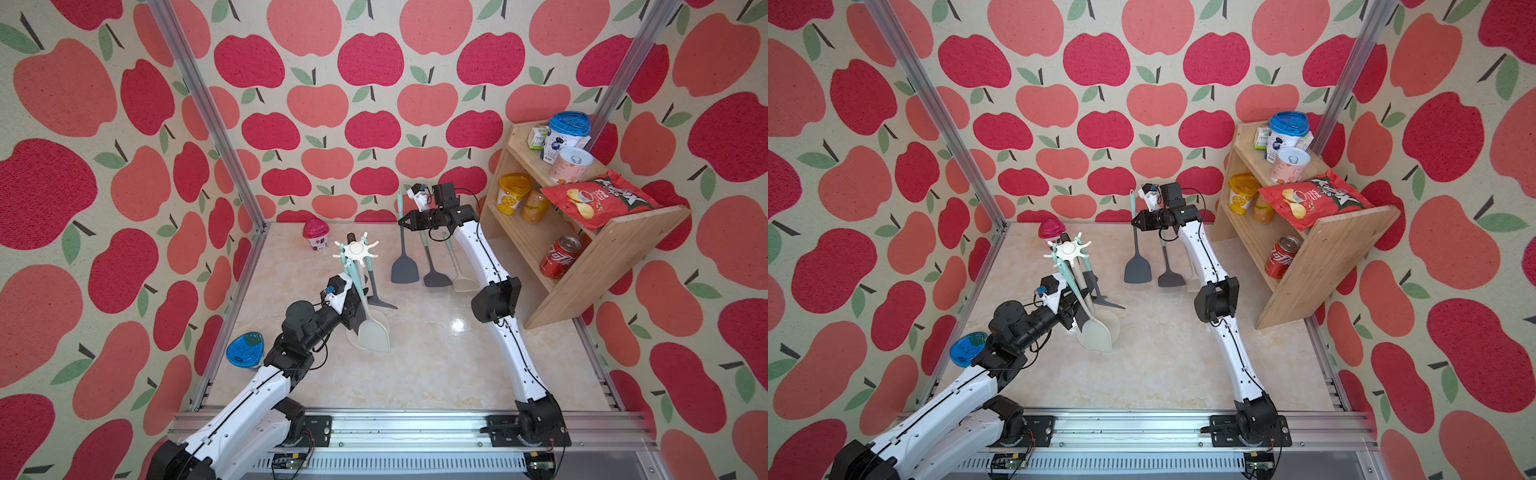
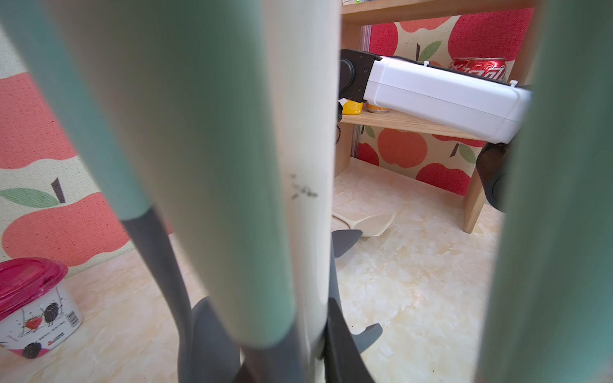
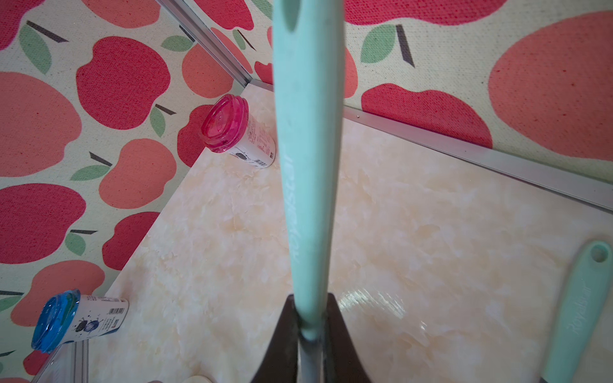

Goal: Take the spatula off the kitchen utensil rack
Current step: Place the spatula at the center of the board.

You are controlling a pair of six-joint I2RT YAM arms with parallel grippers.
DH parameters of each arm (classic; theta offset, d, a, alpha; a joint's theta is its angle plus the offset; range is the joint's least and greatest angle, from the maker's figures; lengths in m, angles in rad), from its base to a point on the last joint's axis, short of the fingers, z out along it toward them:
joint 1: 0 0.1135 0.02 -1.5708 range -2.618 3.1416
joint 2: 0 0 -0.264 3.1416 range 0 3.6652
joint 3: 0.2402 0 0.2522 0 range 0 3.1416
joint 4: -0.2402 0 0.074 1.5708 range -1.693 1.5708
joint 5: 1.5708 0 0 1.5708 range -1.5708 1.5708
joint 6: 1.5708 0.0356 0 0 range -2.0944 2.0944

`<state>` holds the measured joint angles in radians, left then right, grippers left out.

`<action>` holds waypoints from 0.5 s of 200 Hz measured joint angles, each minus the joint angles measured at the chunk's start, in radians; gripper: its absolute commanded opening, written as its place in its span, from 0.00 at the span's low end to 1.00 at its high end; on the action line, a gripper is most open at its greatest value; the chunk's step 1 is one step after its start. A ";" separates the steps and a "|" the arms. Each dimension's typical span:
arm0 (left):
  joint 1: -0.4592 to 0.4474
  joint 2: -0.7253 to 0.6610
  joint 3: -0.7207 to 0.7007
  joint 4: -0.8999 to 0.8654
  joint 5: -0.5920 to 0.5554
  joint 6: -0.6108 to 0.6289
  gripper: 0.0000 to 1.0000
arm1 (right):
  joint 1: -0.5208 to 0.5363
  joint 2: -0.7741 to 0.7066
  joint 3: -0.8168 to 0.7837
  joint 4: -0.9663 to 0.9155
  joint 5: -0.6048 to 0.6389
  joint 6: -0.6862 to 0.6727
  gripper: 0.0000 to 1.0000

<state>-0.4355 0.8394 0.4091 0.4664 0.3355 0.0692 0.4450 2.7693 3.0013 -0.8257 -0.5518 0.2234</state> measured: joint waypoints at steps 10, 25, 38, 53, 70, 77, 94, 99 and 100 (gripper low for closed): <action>0.000 -0.001 0.000 -0.001 0.000 0.000 0.00 | 0.000 0.018 0.000 0.011 0.000 0.011 0.00; 0.000 -0.002 0.000 -0.002 0.000 0.000 0.00 | 0.000 0.045 0.000 0.029 0.000 0.027 0.00; 0.000 -0.002 0.000 -0.002 0.000 0.000 0.00 | 0.000 0.065 0.000 0.048 0.000 0.042 0.00; 0.000 -0.002 0.000 -0.002 0.000 0.000 0.00 | 0.000 0.087 0.000 0.069 0.000 0.060 0.00; 0.000 -0.002 0.000 -0.002 0.000 0.000 0.00 | 0.000 0.109 0.000 0.087 0.000 0.083 0.00; 0.000 -0.002 0.000 -0.002 0.000 0.000 0.00 | 0.000 0.117 0.000 0.098 0.000 0.092 0.00; 0.000 0.000 0.000 0.000 0.000 0.000 0.00 | 0.000 0.137 0.000 0.122 0.000 0.115 0.00; 0.000 0.001 0.000 0.001 0.000 0.000 0.00 | 0.000 0.143 0.000 0.127 0.000 0.122 0.00; 0.000 0.002 0.000 0.002 0.000 0.000 0.00 | 0.000 0.143 0.000 0.128 0.000 0.123 0.00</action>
<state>-0.4355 0.8410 0.4091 0.4679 0.3355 0.0692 0.4450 2.9124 3.0013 -0.6979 -0.5514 0.3462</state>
